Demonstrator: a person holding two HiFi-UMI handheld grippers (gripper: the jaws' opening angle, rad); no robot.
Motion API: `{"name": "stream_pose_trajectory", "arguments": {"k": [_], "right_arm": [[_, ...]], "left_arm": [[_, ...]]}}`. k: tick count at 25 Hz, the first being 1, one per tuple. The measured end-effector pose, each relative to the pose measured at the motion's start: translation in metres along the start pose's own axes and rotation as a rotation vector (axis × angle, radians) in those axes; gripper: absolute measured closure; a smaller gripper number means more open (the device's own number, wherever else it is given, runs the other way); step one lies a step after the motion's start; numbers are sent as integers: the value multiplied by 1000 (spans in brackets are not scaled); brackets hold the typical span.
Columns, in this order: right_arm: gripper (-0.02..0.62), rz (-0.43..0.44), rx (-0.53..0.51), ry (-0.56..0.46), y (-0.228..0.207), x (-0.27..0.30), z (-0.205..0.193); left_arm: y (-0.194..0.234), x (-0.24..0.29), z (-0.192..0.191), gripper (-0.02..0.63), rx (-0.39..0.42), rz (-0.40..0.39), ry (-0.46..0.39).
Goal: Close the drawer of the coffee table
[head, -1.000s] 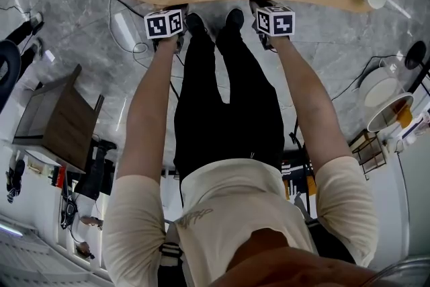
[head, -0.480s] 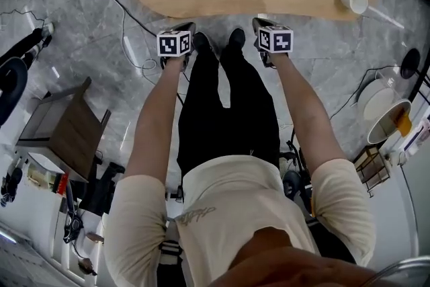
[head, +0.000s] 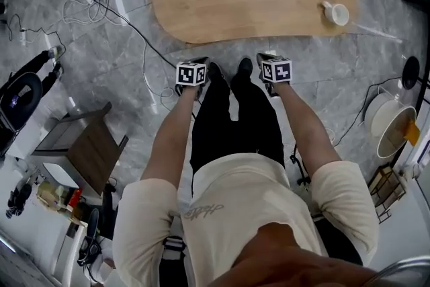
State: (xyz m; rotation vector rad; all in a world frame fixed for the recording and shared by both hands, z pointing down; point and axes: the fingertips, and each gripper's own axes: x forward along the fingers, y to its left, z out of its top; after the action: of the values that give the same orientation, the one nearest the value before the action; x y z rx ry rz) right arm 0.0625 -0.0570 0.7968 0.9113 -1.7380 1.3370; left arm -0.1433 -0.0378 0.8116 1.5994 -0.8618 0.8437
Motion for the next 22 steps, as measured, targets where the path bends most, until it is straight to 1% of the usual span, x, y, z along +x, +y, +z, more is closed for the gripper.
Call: {"name": "stream_pose_trajectory", "arguments": {"k": [3, 7, 8, 10, 14, 16, 17, 18, 20, 21, 22], "right_arm": [[600, 2, -66, 25, 7, -26, -15], [600, -14, -243, 100, 19, -61, -45], [600, -19, -262, 109, 20, -68, -49], [600, -30, -241, 97, 22, -82, -55], [600, -39, -122, -8, 42, -116, -60], [600, -39, -90, -81, 54, -134, -53], [600, -40, -105, -118, 62, -142, -47], [600, -44, -149, -152, 70, -151, -39], [600, -52, -278, -213, 89, -167, -20], [600, -46, -319, -240, 99, -175, -13], [600, -34, -329, -265, 109, -184, -8]], "left_arm": [[-22, -24, -1, 601, 8, -11, -11], [-49, -59, -9, 601, 69, -39, -2], [-54, -67, -9, 601, 83, -41, -5], [-62, -82, -10, 601, 106, -41, -18], [-81, -116, -28, 601, 143, -69, -48], [-89, -135, -31, 601, 174, -65, -68], [-92, -145, -28, 601, 175, -64, -92], [-94, -156, -22, 601, 164, -66, -128], [-100, -176, 1, 601, 140, -83, -221], [-104, -186, 12, 601, 141, -91, -262], [-107, -196, 20, 601, 150, -94, -293]]}}
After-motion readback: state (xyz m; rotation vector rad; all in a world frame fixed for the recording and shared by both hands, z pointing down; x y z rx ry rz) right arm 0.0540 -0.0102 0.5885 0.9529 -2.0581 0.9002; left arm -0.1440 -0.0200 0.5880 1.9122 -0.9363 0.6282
